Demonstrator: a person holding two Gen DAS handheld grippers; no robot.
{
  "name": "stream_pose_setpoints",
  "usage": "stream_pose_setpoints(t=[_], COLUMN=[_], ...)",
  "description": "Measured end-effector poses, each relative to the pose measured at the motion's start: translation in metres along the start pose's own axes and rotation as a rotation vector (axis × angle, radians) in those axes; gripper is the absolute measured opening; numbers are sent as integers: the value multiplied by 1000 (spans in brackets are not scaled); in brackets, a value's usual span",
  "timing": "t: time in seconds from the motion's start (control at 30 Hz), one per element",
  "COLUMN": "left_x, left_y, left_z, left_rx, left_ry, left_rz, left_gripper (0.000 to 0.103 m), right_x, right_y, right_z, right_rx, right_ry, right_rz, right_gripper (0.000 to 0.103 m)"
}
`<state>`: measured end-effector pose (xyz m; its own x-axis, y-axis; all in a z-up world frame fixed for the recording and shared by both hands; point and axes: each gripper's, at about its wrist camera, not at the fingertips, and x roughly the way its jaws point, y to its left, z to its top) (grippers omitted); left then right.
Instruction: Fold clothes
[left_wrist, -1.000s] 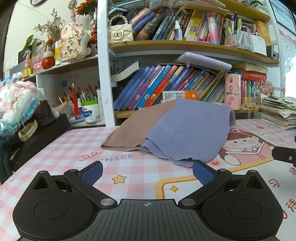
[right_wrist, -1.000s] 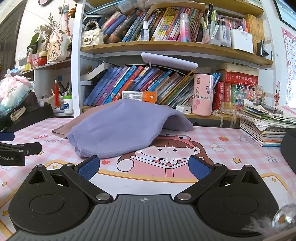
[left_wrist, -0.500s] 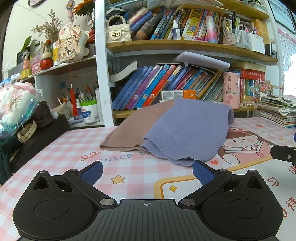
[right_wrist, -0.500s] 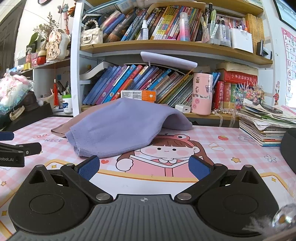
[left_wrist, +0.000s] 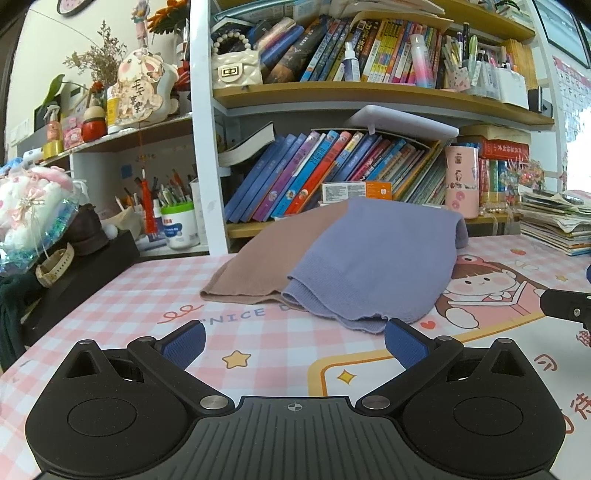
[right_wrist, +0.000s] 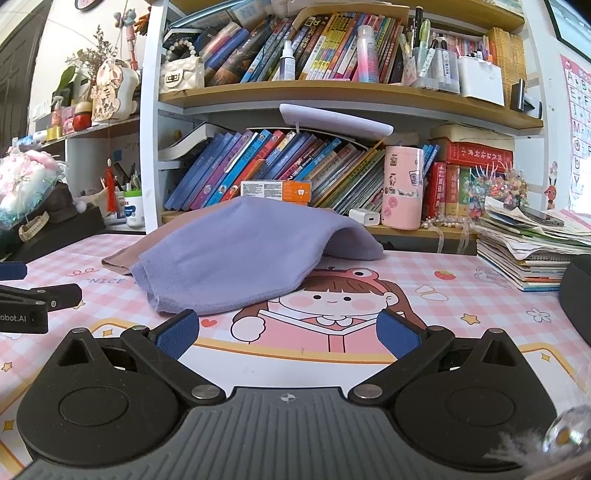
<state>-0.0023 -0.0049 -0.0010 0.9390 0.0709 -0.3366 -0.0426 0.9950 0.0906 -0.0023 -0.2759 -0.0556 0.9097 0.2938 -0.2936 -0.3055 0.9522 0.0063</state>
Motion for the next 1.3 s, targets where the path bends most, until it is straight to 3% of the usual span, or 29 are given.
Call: stream_pose_setpoints(t=[0.57, 0.77, 1.3], left_x=[-1, -8, -6], left_y=[0, 0, -1], left_z=[-1, -2, -2], left_rx=[5, 5, 11], left_ry=[-5, -47, -37], left_rz=[-1, 4, -6], left_gripper=[103, 103, 103], right_x=[-1, -2, -3], right_y=[-2, -3, -3], right_z=[0, 0, -1], right_rx=[15, 18, 16], right_ry=[-8, -11, -21], right_rz=[1, 6, 9], right_gripper=[103, 103, 103])
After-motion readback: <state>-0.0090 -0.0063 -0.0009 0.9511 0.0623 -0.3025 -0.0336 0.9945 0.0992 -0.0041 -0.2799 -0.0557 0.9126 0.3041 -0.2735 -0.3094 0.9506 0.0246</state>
